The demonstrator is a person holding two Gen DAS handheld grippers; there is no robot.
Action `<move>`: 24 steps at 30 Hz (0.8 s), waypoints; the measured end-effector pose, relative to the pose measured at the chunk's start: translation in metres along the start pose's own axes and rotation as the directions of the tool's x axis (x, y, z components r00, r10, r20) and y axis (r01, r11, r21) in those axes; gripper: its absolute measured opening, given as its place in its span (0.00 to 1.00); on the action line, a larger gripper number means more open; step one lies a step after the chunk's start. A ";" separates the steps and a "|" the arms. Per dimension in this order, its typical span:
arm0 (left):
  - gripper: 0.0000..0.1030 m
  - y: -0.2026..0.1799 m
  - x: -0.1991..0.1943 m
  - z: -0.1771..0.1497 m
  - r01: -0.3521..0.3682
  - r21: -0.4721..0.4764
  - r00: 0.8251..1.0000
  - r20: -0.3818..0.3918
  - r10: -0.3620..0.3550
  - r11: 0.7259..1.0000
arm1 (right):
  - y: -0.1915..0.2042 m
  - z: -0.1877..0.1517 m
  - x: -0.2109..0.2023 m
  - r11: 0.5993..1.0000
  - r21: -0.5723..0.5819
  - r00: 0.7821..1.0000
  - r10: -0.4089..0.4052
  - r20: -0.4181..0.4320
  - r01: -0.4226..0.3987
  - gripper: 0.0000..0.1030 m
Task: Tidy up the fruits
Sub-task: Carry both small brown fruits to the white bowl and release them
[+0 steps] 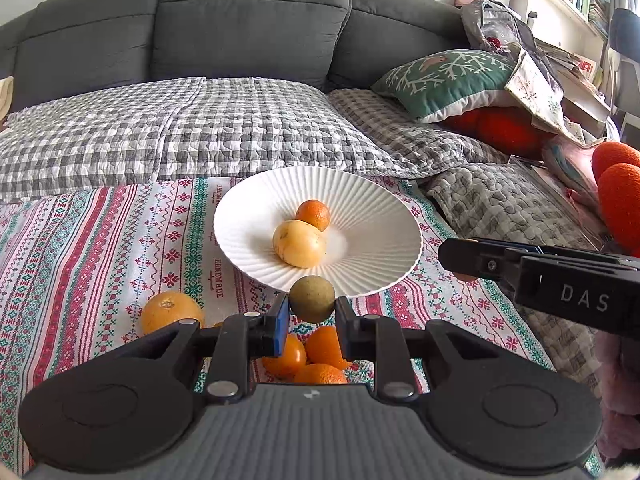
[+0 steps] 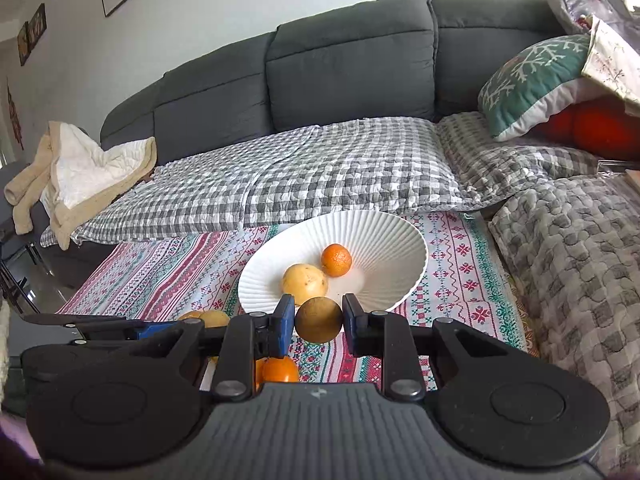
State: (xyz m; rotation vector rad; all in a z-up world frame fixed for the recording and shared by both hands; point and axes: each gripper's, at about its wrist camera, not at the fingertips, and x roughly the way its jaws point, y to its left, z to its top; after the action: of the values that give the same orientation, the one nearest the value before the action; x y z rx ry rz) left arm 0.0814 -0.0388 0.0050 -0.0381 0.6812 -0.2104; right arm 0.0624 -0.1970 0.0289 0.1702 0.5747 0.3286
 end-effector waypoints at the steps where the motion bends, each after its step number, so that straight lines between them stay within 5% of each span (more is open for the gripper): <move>1: 0.10 -0.001 0.003 0.001 0.000 -0.001 1.000 0.000 0.000 1.000 | -0.003 0.001 0.002 1.000 0.004 1.000 0.001 0.001 -0.001 0.22; 24: 0.10 -0.032 0.089 0.027 0.002 0.043 1.000 -0.022 -0.001 0.999 | -0.054 0.027 0.084 0.984 0.165 0.995 0.083 -0.053 -0.074 0.22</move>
State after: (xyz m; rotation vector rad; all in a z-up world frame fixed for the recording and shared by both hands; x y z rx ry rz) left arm 0.1594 -0.0894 -0.0261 0.0050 0.6981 -0.2274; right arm 0.1576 -0.2198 -0.0046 0.3421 0.6550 0.3643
